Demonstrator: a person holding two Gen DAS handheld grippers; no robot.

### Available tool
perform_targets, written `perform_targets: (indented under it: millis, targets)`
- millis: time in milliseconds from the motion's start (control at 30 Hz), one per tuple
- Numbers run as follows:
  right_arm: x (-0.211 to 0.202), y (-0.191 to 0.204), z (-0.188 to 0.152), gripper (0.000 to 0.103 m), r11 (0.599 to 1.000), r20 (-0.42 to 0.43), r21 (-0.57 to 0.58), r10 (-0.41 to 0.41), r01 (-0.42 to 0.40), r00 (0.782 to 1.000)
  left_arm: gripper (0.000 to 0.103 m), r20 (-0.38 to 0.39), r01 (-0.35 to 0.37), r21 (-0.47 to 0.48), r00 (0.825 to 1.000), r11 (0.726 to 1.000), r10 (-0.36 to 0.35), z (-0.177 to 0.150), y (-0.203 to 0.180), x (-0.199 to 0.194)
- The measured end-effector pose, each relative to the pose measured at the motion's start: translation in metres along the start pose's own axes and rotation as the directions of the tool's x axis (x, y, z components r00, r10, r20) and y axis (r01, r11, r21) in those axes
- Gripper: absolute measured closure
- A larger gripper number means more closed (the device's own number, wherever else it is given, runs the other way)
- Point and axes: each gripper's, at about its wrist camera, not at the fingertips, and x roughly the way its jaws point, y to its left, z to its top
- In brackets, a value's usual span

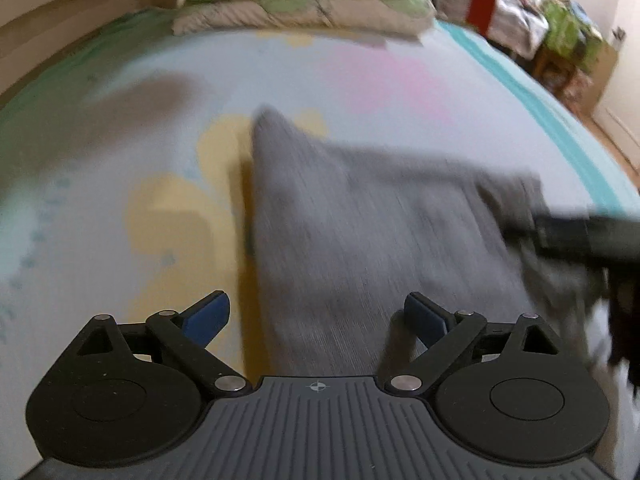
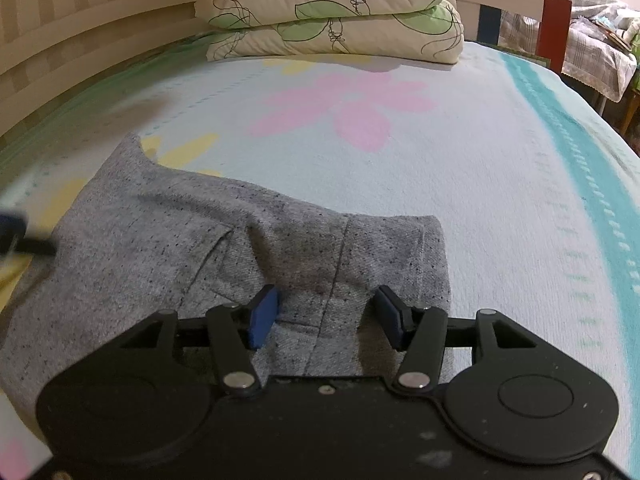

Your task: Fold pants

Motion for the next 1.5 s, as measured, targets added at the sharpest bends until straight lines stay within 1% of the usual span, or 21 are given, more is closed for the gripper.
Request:
perform_targets:
  millis: [67,133,167,233,300,367,400,433,467,533,567,600,700,800,867,900,933,967,1100,1400,1500]
  targets:
    - [-0.001,-0.003,0.002,0.045,1.000,-0.003,0.010,0.014,-0.014,1.000,0.006,-0.006,-0.002,-0.014,1.000,1.000,0.002,-0.011,-0.002,0.005]
    - [-0.006,-0.006,0.005,0.045,1.000,-0.003,0.020,0.017,-0.017,1.000,0.006,-0.007,0.014,-0.097,1.000,0.995,-0.015,-0.014,0.005,0.007]
    - [-0.012,-0.006,0.007,0.045,1.000,0.009,0.023,0.001,-0.001,1.000,0.006,-0.014,0.025,-0.132,1.000,0.991,-0.027,-0.013,0.008,0.008]
    - [-0.032,-0.001,0.008,0.045,1.000,0.065,0.009,-0.017,0.017,0.998,0.005,-0.015,0.031,-0.155,0.999,0.987,-0.033,-0.012,0.011,0.011]
    - [-0.056,0.006,0.004,0.046,1.000,0.120,-0.027,0.008,-0.005,0.993,0.005,-0.008,0.022,-0.145,1.000,0.989,-0.023,-0.012,0.009,0.012]
    - [-0.072,0.015,-0.004,0.057,0.997,0.126,-0.065,0.042,-0.034,0.991,0.005,-0.004,0.019,-0.151,1.000,0.988,-0.020,-0.014,0.007,0.013]
    - [-0.077,0.020,-0.011,0.072,0.995,0.109,-0.087,0.054,-0.045,0.993,0.005,-0.004,0.021,-0.158,1.000,0.987,-0.022,-0.014,0.008,0.014]
    - [-0.080,0.026,-0.021,0.081,0.993,0.081,-0.109,0.062,-0.053,0.995,0.005,-0.003,0.022,-0.162,1.000,0.987,-0.023,-0.014,0.008,0.014]
    - [-0.080,0.030,-0.030,0.081,0.990,0.047,-0.124,0.069,-0.063,0.997,0.004,-0.001,0.022,-0.162,1.000,0.987,-0.022,-0.014,0.008,0.014]
    - [-0.074,0.033,-0.049,0.086,0.990,-0.016,-0.134,0.050,-0.051,0.999,0.004,-0.001,0.021,-0.155,1.000,0.988,-0.021,-0.013,0.006,0.015]
    - [-0.071,0.032,-0.057,0.087,0.991,-0.022,-0.126,0.044,-0.046,0.999,0.004,0.000,0.018,-0.152,1.000,0.988,-0.018,-0.016,0.005,0.014]
    - [-0.072,0.031,-0.062,0.088,0.993,-0.005,-0.110,0.044,-0.044,0.999,0.004,0.001,0.015,-0.152,1.000,0.988,-0.015,-0.017,0.005,0.014]
    - [-0.072,0.033,-0.056,0.088,0.995,-0.019,-0.097,0.033,-0.034,0.999,0.004,-0.002,0.012,-0.155,1.000,0.988,-0.012,-0.015,0.005,0.015]
    - [-0.077,0.024,-0.046,0.087,0.998,0.024,-0.041,0.045,-0.044,0.999,0.004,-0.001,0.007,-0.154,1.000,0.988,-0.008,-0.019,0.005,0.013]
    - [-0.078,0.012,-0.040,0.079,1.000,0.068,0.019,0.013,-0.015,0.998,0.004,0.000,0.005,-0.160,1.000,0.987,-0.005,-0.020,0.004,0.012]
    - [-0.077,0.004,-0.038,0.072,0.999,0.076,0.050,-0.012,0.008,0.997,0.004,0.001,0.005,-0.161,1.000,0.987,-0.005,-0.020,0.004,0.012]
    - [-0.073,-0.005,-0.035,0.068,0.996,0.071,0.088,-0.025,0.019,0.997,0.004,0.001,0.004,-0.162,1.000,0.987,-0.004,-0.020,0.004,0.012]
    - [-0.069,-0.014,-0.034,0.067,0.991,0.059,0.132,-0.023,0.015,0.998,0.004,0.001,0.003,-0.163,1.000,0.987,-0.003,-0.020,0.003,0.012]
    - [-0.055,-0.037,-0.040,0.062,0.967,-0.001,0.252,0.026,-0.025,1.000,0.004,-0.001,0.005,-0.164,1.000,0.986,-0.005,-0.020,0.006,0.013]
    - [-0.051,-0.052,-0.046,0.057,0.923,-0.004,0.377,0.086,-0.078,0.996,0.004,-0.007,0.004,-0.162,1.000,0.987,-0.005,-0.018,0.006,0.013]
    - [-0.053,-0.056,-0.050,0.054,0.901,-0.002,0.416,0.134,-0.121,0.991,0.004,-0.006,0.004,-0.165,1.000,0.986,-0.005,-0.018,0.006,0.013]
